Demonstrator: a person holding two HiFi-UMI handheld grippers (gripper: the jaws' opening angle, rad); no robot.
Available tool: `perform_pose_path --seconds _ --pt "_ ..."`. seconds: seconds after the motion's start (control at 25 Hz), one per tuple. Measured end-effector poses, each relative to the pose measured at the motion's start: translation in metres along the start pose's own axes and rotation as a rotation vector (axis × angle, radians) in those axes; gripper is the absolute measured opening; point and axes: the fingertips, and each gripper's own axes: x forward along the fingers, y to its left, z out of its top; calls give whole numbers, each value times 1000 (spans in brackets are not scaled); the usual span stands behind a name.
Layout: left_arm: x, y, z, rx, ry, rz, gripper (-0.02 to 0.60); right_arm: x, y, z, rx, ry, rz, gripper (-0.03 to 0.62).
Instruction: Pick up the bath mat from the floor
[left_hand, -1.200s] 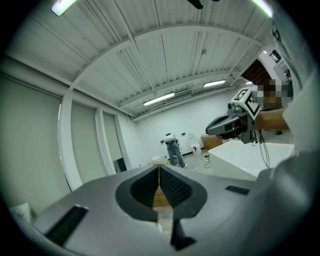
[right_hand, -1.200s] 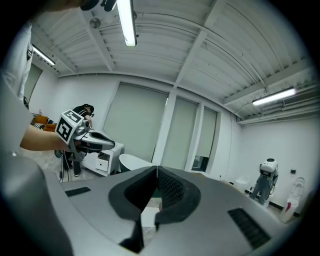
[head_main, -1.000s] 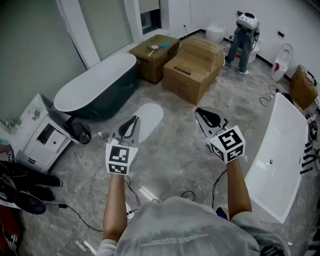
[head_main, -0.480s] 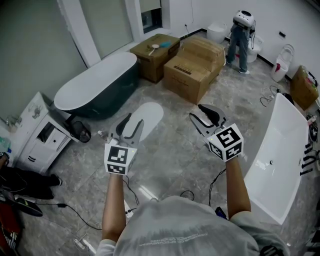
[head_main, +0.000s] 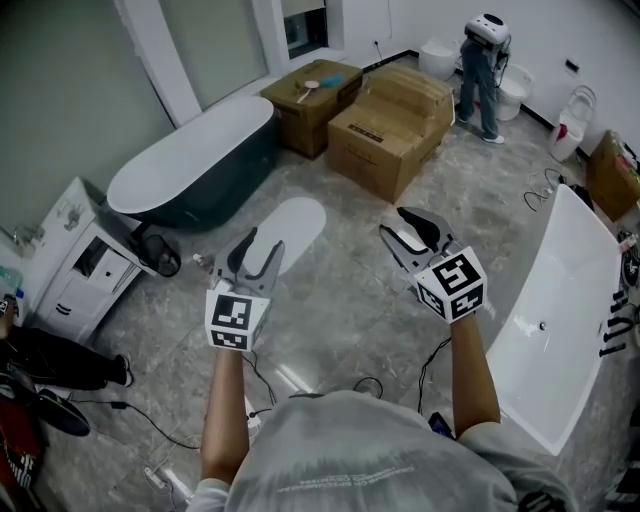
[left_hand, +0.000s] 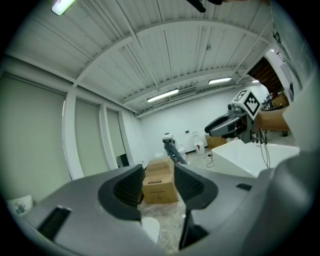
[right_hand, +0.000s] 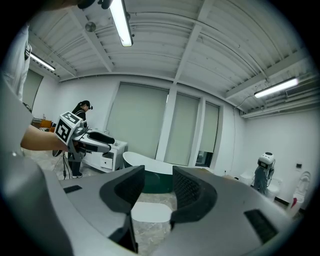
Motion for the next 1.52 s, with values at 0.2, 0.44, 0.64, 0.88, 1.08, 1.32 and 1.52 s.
perform_pose_path --seconds 0.2,0.44,0.64,0.88,1.08,1.32,1.52 --pt "18 -17 2 9 15 16 196 -8 -24 -13 3 4 22 170" --pt "46 -32 3 -4 33 -4 196 -4 -51 -21 36 -10 43 176" --pt "84 -9 -3 -30 17 -5 196 31 -68 -30 19 13 50 176" --pt "146 47 -33 -39 28 -39 196 109 -101 -29 21 1 49 187" --pt "208 112 -40 -55 29 -69 183 186 -132 -4 23 -25 64 187" --pt "268 190 -47 -50 -6 -57 156 274 -166 21 32 -71 53 207" --pt "301 241 -69 -63 9 -52 156 346 -173 19 10 -24 73 207"
